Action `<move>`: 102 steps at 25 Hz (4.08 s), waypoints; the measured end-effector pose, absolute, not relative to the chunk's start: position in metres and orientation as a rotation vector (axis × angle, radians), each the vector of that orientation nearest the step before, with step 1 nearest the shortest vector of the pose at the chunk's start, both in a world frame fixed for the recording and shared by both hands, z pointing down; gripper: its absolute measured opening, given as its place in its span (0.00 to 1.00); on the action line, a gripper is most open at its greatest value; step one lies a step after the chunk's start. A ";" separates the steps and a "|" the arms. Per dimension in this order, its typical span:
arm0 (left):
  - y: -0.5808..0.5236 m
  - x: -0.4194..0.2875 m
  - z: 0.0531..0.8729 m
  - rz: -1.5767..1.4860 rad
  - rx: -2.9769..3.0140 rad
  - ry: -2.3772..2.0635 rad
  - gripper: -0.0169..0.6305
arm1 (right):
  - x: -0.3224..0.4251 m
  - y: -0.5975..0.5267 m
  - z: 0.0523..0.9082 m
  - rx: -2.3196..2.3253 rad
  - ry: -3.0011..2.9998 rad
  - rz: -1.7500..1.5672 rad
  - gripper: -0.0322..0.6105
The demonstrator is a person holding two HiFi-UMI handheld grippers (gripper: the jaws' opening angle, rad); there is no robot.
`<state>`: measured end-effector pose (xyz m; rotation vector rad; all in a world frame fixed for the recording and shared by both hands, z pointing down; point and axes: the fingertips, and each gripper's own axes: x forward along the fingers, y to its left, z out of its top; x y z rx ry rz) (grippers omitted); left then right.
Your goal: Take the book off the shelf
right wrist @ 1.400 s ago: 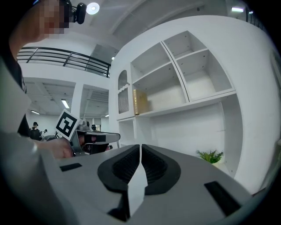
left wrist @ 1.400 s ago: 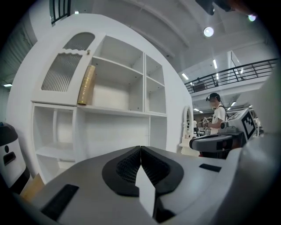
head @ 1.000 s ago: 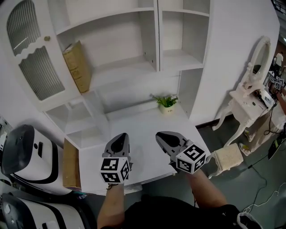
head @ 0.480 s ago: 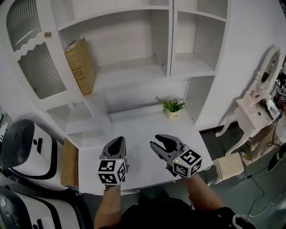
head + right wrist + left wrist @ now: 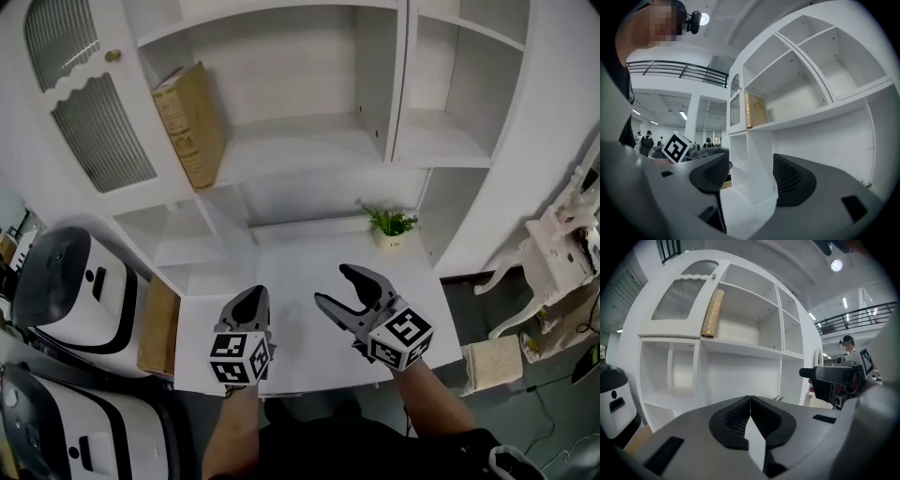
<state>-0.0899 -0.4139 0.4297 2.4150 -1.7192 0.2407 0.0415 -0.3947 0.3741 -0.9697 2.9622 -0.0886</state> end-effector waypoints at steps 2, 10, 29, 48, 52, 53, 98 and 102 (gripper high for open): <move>-0.418 -0.102 0.430 0.230 2.427 -1.704 0.04 | 0.022 -0.399 0.367 -0.987 2.971 -0.028 0.50; -0.427 -0.172 0.410 0.208 2.528 -1.658 0.04 | -0.089 -0.427 0.317 -1.029 2.957 0.127 0.50; -0.452 -0.246 0.400 0.195 2.664 -1.473 0.04 | -0.193 -0.518 0.239 -1.427 2.904 0.332 0.50; -0.450 -0.228 0.401 0.100 2.581 -1.556 0.04 | -0.207 -0.555 0.224 -1.389 2.986 0.320 0.46; -0.445 -0.214 0.403 0.110 2.585 -1.545 0.04 | -0.193 -0.552 0.224 -1.337 3.011 0.319 0.36; -0.444 -0.213 0.403 0.111 2.583 -1.544 0.04 | -0.190 -0.550 0.224 -1.321 3.020 0.314 0.36; -0.465 -0.171 0.419 0.210 2.701 -1.281 0.04 | -0.087 -0.551 0.190 -1.660 2.741 0.434 0.37; -0.467 -0.143 0.417 0.205 2.703 -1.283 0.04 | -0.051 -0.554 0.189 -1.686 2.715 0.442 0.37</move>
